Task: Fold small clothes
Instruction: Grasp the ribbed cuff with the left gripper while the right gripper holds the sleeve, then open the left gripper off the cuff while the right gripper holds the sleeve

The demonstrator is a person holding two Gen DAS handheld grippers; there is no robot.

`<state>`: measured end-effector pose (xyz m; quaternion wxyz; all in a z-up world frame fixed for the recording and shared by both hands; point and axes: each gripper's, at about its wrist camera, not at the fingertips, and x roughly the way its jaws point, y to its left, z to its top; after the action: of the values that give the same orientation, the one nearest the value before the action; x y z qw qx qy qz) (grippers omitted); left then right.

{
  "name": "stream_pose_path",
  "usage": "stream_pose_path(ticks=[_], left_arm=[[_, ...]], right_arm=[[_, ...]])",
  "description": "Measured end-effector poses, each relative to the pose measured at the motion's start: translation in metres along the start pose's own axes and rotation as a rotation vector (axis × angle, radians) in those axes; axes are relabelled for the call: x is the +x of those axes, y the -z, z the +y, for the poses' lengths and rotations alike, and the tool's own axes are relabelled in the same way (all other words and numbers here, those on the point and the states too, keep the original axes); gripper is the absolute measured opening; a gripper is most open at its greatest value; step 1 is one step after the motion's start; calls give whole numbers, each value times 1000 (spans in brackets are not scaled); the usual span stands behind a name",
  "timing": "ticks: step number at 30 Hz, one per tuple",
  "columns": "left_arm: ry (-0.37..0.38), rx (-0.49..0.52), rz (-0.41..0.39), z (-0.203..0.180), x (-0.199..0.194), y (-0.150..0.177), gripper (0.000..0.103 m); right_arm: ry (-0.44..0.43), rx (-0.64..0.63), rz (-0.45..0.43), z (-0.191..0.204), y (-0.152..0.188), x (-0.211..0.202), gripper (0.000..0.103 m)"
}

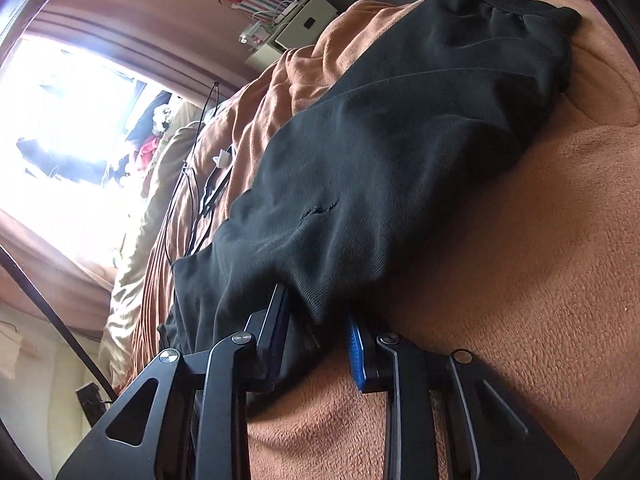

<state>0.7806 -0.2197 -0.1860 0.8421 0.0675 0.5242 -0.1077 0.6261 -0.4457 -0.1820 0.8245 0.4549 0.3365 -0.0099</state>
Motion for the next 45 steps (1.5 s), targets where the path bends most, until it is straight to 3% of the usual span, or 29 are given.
stream_pose_path(ticks=[1,2,5,12,15,17,18,20,21,28,32,36,45], left_arm=[[-21,-3,-7,2,-1,-1,21],[-45,-2,-13,3,-3,-3,15],[0,-52,-50,13,-16,-8,14],[19,-132,-155,28,-45,-25,14],[24,-152,-152,28,-40,-34,14],[36,-167,-129,27,-35,-36,23],[53,-167,-110,27,-31,-36,37],[117,-156,-93,21,-28,-35,53],[132,-136,-106,17,-30,-33,55],[97,-75,-127,4,-37,-23,55],[113,-77,-83,5,-27,-17,43],[138,-50,-24,-1,-17,-7,42],[151,-21,-99,-2,-55,3,42]], right_arm=[[2,-3,-4,1,1,0,23],[4,-6,-5,1,2,-2,23],[2,-10,-5,3,3,-6,22],[-36,27,-9,-5,1,-9,6],[-45,33,-13,-6,0,-12,4],[-50,34,-14,-6,-1,-14,4],[-51,33,-13,-7,-1,-15,4],[-55,36,-9,-8,-3,-16,4],[-57,38,-5,-9,-3,-16,4],[-83,79,7,-20,-5,-12,4],[-123,78,-10,-15,-3,-19,2],[-171,28,-37,2,-2,-32,1],[-280,-49,-68,39,14,-51,1]])
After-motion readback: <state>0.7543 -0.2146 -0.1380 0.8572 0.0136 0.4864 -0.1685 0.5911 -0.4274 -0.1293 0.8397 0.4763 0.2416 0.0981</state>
